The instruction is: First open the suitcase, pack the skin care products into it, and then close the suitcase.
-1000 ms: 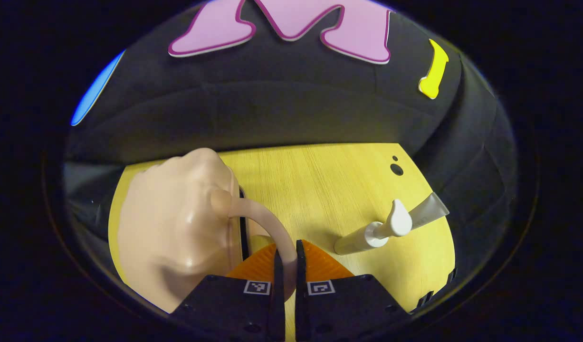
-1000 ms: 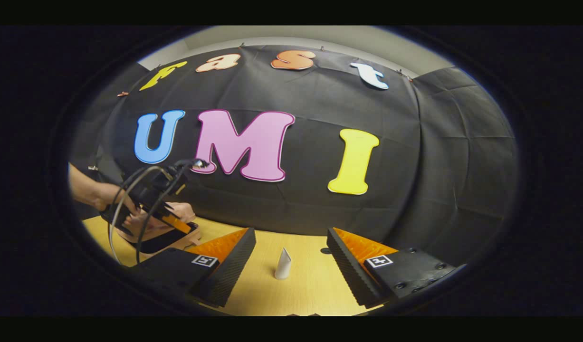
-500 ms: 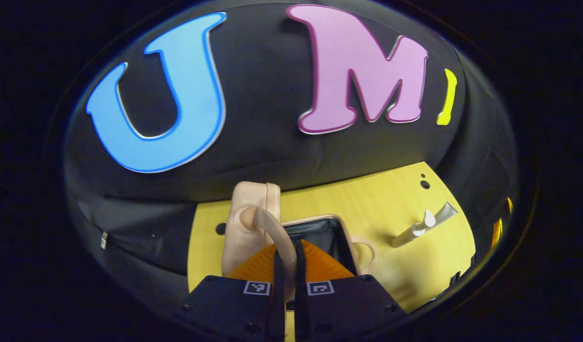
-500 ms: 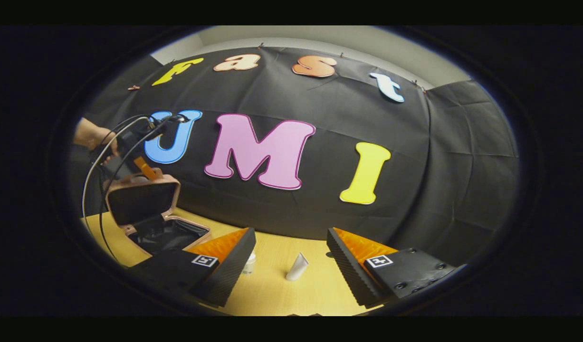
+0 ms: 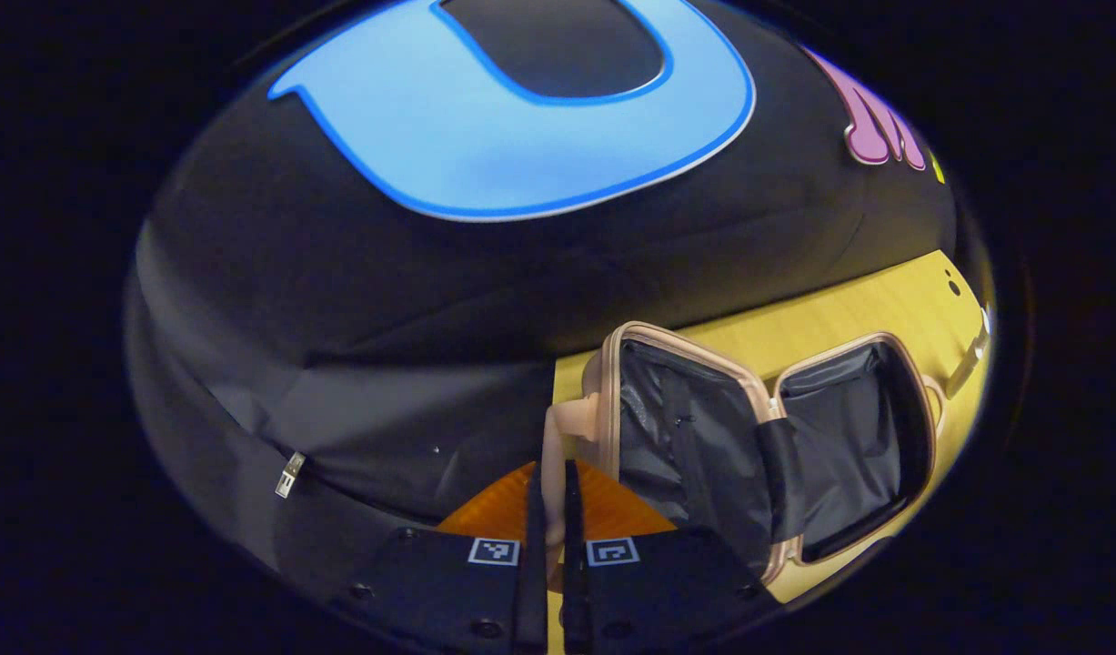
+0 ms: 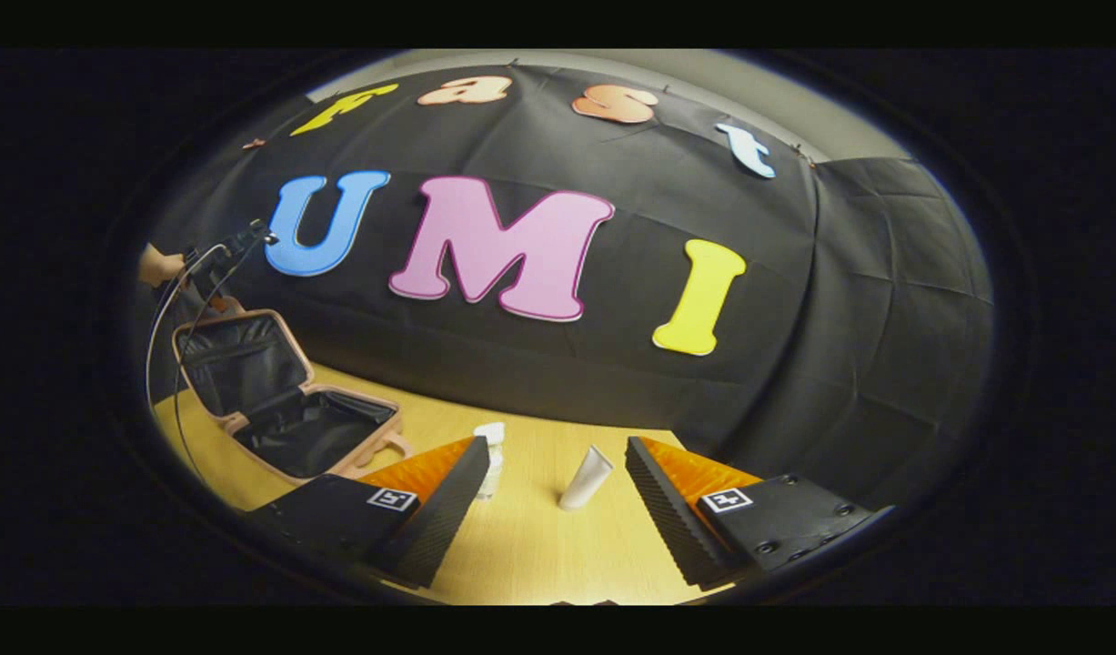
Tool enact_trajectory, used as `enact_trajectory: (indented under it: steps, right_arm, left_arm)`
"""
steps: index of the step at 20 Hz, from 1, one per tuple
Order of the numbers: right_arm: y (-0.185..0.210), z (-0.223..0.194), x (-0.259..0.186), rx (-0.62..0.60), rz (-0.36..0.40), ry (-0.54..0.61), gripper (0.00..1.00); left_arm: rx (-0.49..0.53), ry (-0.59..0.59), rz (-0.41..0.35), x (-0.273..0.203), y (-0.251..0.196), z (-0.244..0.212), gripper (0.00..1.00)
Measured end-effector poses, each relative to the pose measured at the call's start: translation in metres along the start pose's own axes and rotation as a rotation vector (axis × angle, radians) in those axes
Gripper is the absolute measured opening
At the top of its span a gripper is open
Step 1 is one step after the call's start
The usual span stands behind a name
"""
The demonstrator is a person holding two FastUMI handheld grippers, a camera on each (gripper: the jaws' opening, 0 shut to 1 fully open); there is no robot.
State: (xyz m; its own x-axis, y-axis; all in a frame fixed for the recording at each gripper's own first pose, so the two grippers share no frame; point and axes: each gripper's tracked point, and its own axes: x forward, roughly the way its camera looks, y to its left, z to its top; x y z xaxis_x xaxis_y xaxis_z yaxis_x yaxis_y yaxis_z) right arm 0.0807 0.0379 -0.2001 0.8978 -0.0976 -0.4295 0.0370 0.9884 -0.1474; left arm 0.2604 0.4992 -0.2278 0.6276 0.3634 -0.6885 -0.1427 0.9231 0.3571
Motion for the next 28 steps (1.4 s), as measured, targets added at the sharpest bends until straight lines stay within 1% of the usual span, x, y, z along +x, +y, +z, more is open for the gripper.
enact_trajectory:
  steps: [3, 5, 7, 8, 9, 10, 11, 12, 13, 14, 15, 16, 17, 18, 19, 20, 21, 22, 23, 24, 26, 28]
  right_arm:
    - [0.019, -0.023, -0.001, 0.015, -0.005, 0.033, 0.97]
    - [0.033, -0.038, -0.003, 0.02, -0.007, 0.052, 0.97]
    - [0.047, -0.045, -0.009, -0.007, 0.005, 0.045, 0.97]
    - [0.05, -0.048, -0.012, -0.029, 0.007, 0.041, 0.97]
    - [0.052, -0.049, -0.013, -0.04, 0.011, 0.035, 0.96]
    - [0.052, -0.048, -0.012, -0.037, 0.014, 0.03, 0.97]
    - [0.051, -0.046, -0.012, -0.032, 0.014, 0.026, 0.96]
    - [0.049, -0.046, -0.012, -0.029, 0.01, 0.025, 0.97]
    - [0.048, -0.045, -0.013, -0.026, 0.004, 0.015, 0.96]
    - [0.048, -0.043, -0.012, -0.032, 0.002, -0.002, 0.97]
    - [0.045, -0.041, -0.011, -0.052, -0.004, -0.024, 0.98]
    - [0.036, -0.04, -0.007, -0.078, -0.008, -0.04, 0.97]
    - [0.03, -0.039, -0.003, -0.097, -0.004, -0.051, 0.97]
    - [0.024, -0.039, 0.001, -0.106, -0.009, -0.062, 0.97]
    - [0.018, -0.038, 0.004, -0.102, -0.015, -0.076, 0.97]
    - [0.013, -0.04, 0.008, -0.081, -0.015, -0.081, 0.97]
    - [0.013, -0.044, 0.013, -0.047, 0.006, -0.081, 0.97]
    - [0.014, -0.05, 0.019, -0.02, 0.028, -0.076, 0.97]
    - [0.012, -0.054, 0.025, -0.015, 0.036, -0.071, 0.97]
    - [0.008, -0.056, 0.031, -0.033, 0.034, -0.076, 0.97]
    - [-0.001, -0.059, 0.042, -0.044, 0.029, -0.094, 0.97]
    - [-0.007, -0.067, 0.051, -0.004, 0.029, -0.09, 0.97]
  left_arm:
    - [-0.063, 0.059, -0.007, 0.062, 0.013, -0.059, 0.12]
    - [-0.107, 0.091, -0.019, 0.099, 0.008, -0.09, 0.12]
    - [-0.12, 0.117, -0.022, 0.126, 0.001, -0.116, 0.12]
    - [-0.098, 0.097, -0.002, 0.135, 0.004, -0.12, 0.13]
    - [-0.07, 0.058, 0.029, 0.137, 0.013, -0.118, 0.13]
    - [-0.056, 0.044, 0.063, 0.133, 0.018, -0.12, 0.16]
    - [-0.064, 0.032, 0.076, 0.128, 0.017, -0.12, 0.24]
    - [-0.072, 0.01, 0.114, 0.12, 0.023, -0.116, 0.27]
    - [-0.068, -0.046, 0.148, 0.103, 0.033, -0.106, 0.43]
    - [-0.038, -0.121, 0.223, 0.083, 0.049, -0.09, 0.55]
    - [-0.007, -0.203, 0.304, 0.062, 0.065, -0.071, 0.61]
    - [0.006, -0.28, 0.337, 0.039, 0.065, -0.05, 0.65]
    - [-0.002, -0.357, 0.324, 0.009, 0.051, -0.028, 0.9]
    - [-0.025, -0.426, 0.289, -0.011, 0.033, -0.01, 0.99]
    - [-0.055, -0.485, 0.252, -0.038, 0.007, 0.008, 0.97]
    - [-0.078, -0.539, 0.209, -0.064, -0.016, 0.023, 0.99]
    - [-0.1, -0.593, 0.16, -0.086, -0.047, 0.037, 0.98]
    - [-0.122, -0.651, 0.097, -0.109, -0.088, 0.049, 0.99]
    - [-0.136, -0.695, 0.024, -0.126, -0.135, 0.055, 0.97]
    - [-0.15, -0.741, -0.055, -0.144, -0.179, 0.064, 0.98]
    - [-0.166, -0.757, -0.257, -0.177, -0.28, 0.066, 0.97]
    - [-0.183, -0.746, -0.372, -0.197, -0.354, 0.065, 0.97]
